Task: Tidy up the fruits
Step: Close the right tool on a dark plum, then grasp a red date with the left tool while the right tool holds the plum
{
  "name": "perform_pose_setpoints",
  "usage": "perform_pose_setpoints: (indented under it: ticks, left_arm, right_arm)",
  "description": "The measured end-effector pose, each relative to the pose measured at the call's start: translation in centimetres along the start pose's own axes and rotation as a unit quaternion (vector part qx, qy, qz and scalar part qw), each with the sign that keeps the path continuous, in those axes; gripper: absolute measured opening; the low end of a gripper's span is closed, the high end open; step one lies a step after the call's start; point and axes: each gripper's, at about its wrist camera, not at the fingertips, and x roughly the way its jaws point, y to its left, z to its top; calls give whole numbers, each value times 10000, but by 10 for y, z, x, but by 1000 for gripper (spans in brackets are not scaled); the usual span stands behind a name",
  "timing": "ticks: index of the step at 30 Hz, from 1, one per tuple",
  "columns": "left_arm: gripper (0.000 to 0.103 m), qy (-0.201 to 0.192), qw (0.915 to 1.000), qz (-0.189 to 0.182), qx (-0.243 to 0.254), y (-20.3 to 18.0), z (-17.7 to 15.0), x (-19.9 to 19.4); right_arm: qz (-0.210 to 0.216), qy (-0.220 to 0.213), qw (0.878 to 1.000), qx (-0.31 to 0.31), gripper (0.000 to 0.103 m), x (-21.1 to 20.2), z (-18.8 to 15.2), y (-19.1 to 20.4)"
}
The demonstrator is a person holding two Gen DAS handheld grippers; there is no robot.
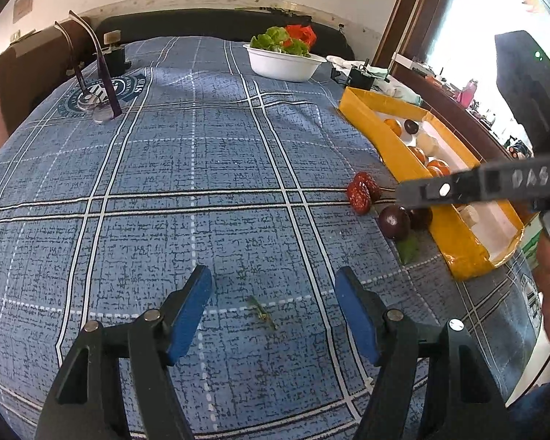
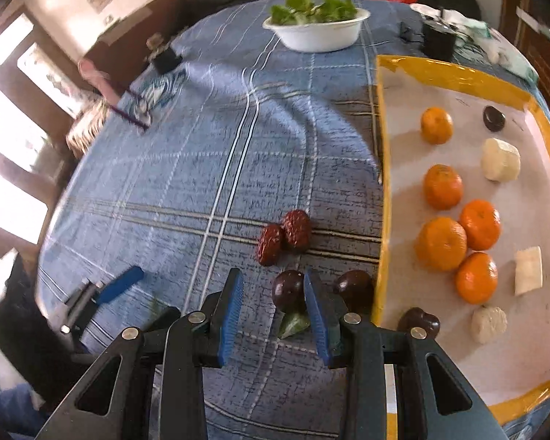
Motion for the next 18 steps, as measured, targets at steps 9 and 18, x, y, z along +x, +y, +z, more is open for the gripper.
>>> perform_pose_setpoints:
  ticks: [9,18]
  left_arm:
    - [71,20,10000,9,44,-1,1,1]
    - [72,87,9995,174,230,-8,1,3]
  right_arm:
    - [-536,126,9979,-348,27,22,-11,5]
    - [-41,-290,9996,-8,27,-15,-23,-3]
